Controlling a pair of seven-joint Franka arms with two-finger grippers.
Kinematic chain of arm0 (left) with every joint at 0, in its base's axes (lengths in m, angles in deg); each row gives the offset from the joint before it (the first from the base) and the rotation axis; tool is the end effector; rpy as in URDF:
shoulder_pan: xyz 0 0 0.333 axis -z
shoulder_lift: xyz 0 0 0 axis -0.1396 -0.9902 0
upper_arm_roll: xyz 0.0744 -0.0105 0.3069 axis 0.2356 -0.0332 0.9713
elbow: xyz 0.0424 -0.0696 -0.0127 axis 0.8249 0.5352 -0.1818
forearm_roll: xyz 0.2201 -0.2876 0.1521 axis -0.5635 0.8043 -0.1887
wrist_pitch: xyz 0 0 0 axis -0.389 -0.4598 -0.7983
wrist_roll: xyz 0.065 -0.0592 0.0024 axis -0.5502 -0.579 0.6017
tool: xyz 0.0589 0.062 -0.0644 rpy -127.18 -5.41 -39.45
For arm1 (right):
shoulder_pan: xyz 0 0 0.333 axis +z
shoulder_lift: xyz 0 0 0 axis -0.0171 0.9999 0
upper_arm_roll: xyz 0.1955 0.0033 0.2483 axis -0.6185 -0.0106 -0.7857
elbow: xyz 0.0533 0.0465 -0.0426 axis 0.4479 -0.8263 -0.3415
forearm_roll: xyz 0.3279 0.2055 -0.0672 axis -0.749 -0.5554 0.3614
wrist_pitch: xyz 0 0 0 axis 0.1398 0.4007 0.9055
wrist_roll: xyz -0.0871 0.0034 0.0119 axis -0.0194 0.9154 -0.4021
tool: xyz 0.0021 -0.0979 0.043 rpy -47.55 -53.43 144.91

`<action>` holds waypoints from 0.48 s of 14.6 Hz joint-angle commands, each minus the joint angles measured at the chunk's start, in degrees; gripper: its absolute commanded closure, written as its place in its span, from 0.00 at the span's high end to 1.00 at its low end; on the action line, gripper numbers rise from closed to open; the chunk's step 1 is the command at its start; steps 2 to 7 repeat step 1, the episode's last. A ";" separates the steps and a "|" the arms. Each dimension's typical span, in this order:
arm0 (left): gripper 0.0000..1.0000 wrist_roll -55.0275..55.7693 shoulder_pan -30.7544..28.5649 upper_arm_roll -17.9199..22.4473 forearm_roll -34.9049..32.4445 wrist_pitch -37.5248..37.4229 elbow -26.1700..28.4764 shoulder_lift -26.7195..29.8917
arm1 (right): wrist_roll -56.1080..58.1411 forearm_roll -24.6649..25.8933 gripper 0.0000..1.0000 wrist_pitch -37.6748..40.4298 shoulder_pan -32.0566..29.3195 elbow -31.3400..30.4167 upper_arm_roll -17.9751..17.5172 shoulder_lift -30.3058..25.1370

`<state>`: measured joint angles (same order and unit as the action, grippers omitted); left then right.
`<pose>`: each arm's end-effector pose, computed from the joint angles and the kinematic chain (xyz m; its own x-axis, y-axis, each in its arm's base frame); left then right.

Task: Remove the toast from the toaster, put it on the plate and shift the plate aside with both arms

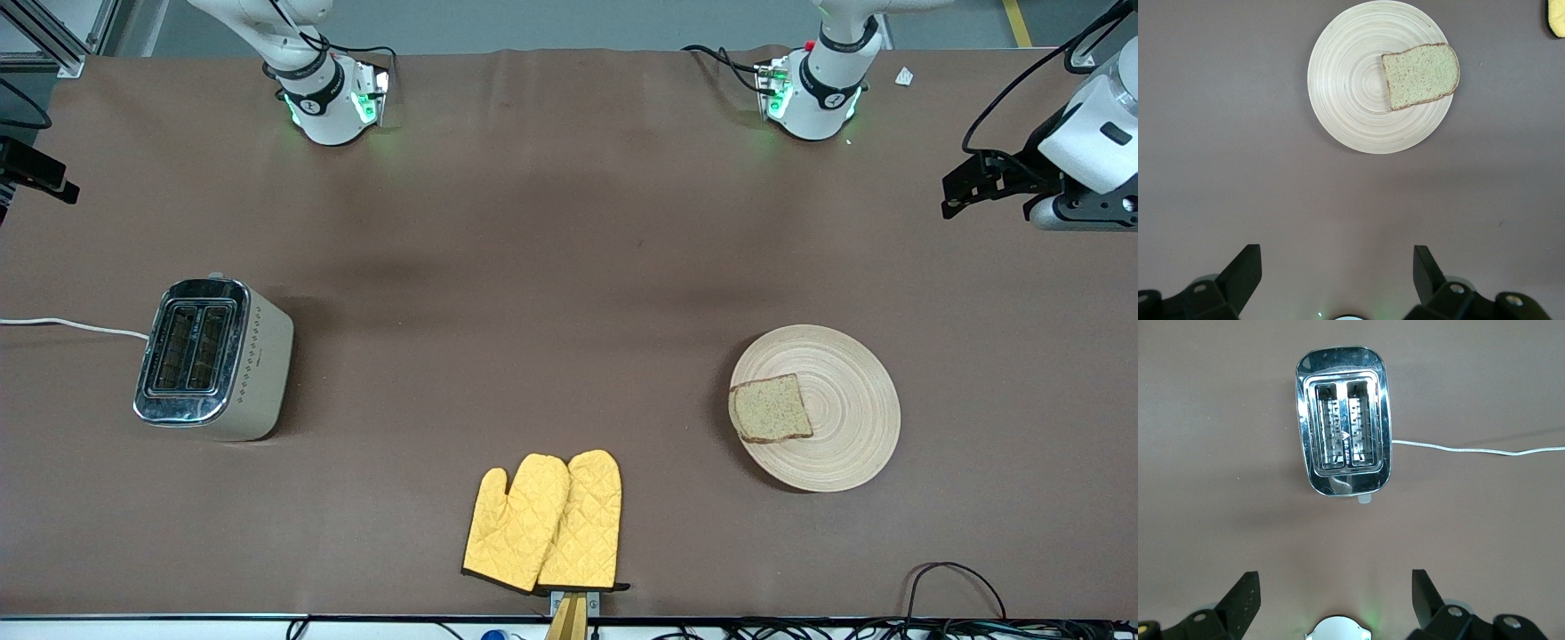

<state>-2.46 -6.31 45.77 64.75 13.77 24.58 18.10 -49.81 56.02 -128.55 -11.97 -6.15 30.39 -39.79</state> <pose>0.5240 -0.0538 0.6252 0.9976 -0.0594 -0.0354 -0.0598 -0.9981 -0.0120 0.5187 -0.0742 0.6590 0.9910 -0.0896 -0.0990 -0.0882 -0.9959 0.0191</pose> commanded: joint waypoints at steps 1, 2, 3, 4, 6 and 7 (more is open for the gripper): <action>1.00 -0.22 0.48 0.01 -1.11 -1.13 -1.73 -0.55 | 0.72 0.00 1.00 0.41 -0.97 -0.57 -0.58 -1.14; 1.00 -0.22 0.48 0.01 -1.11 -1.13 -1.73 -0.55 | 0.72 0.00 1.00 0.41 -0.97 -0.57 -0.58 -1.14; 1.00 -0.22 0.48 0.01 -1.11 -1.13 -1.73 -0.55 | 0.72 0.00 1.00 0.41 -0.97 -0.57 -0.58 -1.14; 1.00 -0.22 0.48 0.01 -1.11 -1.13 -1.73 -0.55 | 0.72 0.00 1.00 0.41 -0.97 -0.57 -0.58 -1.14; 1.00 -0.22 0.48 0.01 -1.11 -1.13 -1.73 -0.55 | 0.72 0.00 1.00 0.41 -0.97 -0.57 -0.58 -1.14; 1.00 -0.22 0.48 0.01 -1.11 -1.13 -1.73 -0.55 | 0.72 0.00 1.00 0.41 -0.97 -0.57 -0.58 -1.14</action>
